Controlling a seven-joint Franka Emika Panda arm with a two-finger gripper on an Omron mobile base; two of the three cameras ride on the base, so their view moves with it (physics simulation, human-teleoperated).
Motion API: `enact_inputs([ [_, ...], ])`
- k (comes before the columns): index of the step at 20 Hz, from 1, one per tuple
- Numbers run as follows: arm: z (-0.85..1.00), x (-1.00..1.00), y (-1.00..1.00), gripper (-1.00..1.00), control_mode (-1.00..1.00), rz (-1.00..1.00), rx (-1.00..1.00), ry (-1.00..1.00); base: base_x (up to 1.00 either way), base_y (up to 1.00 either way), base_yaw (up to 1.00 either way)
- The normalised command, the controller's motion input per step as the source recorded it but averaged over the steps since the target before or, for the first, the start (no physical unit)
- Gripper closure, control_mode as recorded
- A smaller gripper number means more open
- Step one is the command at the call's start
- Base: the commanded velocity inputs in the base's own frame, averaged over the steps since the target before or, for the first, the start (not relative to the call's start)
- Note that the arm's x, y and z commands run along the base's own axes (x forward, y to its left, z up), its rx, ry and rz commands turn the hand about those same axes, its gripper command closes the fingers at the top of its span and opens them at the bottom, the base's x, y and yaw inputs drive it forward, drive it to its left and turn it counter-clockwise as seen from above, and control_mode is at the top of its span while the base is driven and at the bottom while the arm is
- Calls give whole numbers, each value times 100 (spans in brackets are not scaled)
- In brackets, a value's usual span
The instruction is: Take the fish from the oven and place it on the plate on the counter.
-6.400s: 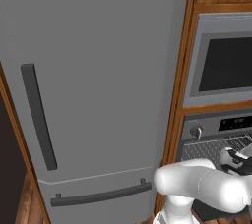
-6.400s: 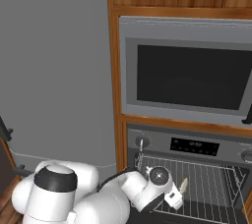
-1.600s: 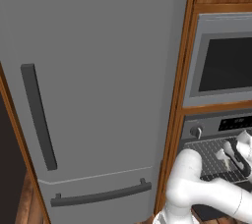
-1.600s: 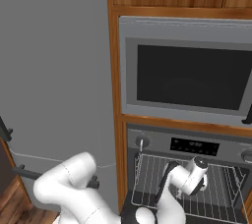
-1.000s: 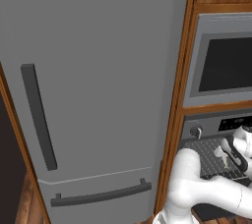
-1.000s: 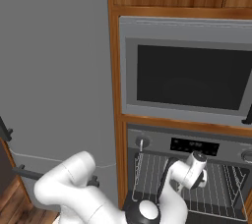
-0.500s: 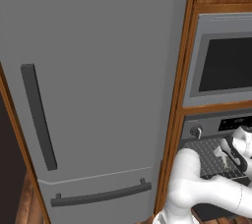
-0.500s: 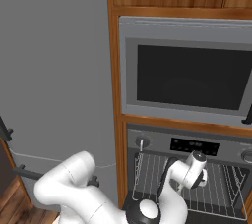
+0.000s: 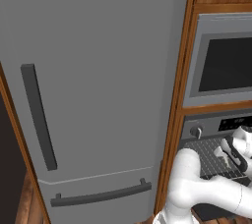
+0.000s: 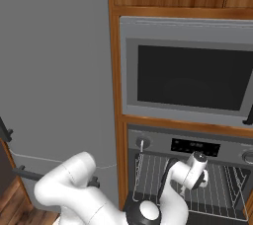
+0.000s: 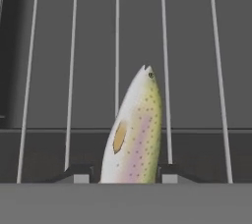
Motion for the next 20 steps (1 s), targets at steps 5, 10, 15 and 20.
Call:
enact_inputs([
  [5, 0, -8, 0, 100, -100, 0, 0, 0, 0, 0, 0],
  [10, 0, -21, -4, 100, -100, 0, 0, 0, 0, 0, 0],
  [15, 18, -34, -7, 100, -100, -1, 0, -1, 0, 0, 0],
  [20, 78, -52, -3, 100, -100, 0, 2, -8, 0, 0, 0],
])
